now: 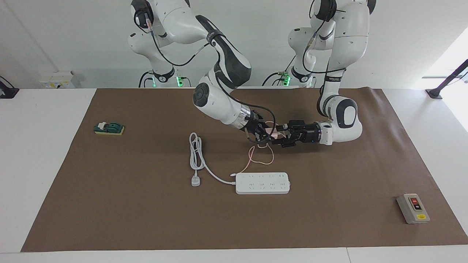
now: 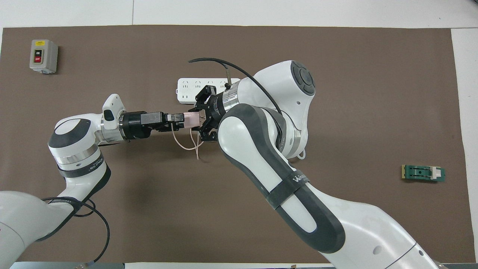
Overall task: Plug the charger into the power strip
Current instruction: 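Grasp the charger with the left gripper from the right gripper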
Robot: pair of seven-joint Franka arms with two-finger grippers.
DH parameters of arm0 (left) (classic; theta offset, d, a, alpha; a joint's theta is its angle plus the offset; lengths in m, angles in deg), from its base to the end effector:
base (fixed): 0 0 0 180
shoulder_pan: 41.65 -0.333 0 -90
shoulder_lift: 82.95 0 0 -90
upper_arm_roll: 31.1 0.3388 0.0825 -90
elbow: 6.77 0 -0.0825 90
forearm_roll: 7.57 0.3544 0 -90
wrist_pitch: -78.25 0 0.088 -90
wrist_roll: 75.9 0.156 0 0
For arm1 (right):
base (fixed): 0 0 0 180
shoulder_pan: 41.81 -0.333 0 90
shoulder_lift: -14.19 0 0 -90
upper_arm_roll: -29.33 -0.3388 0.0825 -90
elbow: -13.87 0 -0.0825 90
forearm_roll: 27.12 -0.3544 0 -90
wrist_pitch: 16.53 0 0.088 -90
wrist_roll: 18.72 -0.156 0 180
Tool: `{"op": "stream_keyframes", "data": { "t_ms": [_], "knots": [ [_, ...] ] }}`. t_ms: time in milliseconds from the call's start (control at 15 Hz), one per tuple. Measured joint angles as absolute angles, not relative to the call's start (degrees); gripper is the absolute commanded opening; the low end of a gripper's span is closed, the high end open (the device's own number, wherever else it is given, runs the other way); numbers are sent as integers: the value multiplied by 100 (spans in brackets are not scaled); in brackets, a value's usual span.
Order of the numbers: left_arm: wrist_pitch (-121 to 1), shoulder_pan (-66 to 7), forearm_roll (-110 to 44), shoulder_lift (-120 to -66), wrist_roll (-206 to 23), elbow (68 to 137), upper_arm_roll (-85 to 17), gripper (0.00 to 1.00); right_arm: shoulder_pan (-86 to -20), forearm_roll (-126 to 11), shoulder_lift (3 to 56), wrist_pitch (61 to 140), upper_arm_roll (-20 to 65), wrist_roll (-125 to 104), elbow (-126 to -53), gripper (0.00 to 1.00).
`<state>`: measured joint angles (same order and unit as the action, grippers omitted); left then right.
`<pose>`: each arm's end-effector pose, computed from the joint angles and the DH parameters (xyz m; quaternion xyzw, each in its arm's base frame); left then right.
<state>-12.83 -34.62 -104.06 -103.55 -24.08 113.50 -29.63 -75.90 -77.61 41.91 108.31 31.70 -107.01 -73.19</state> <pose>0.5372 -0.2073 0.3374 0.6900 -0.0043 0.0054 0.7238 0.5719 0.4297 0.4074 -0.6979 0.6129 0.2729 0.2506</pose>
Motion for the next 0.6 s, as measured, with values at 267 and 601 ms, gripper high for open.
{"op": "stream_keyframes", "data": {
  "t_ms": [267, 601],
  "knots": [
    [-1189, -3461, -10412, -10355, -2405, 11350, -2962, 100, -7590, -7761, 4191, 10831, 3170, -10701, -7319, 0],
    [-1161, -3449, -10415, -10355, -2383, 11350, -2963, 100, -7590, -7831, 4191, 10832, 3170, -10702, -7319, 0]
  ]
}}
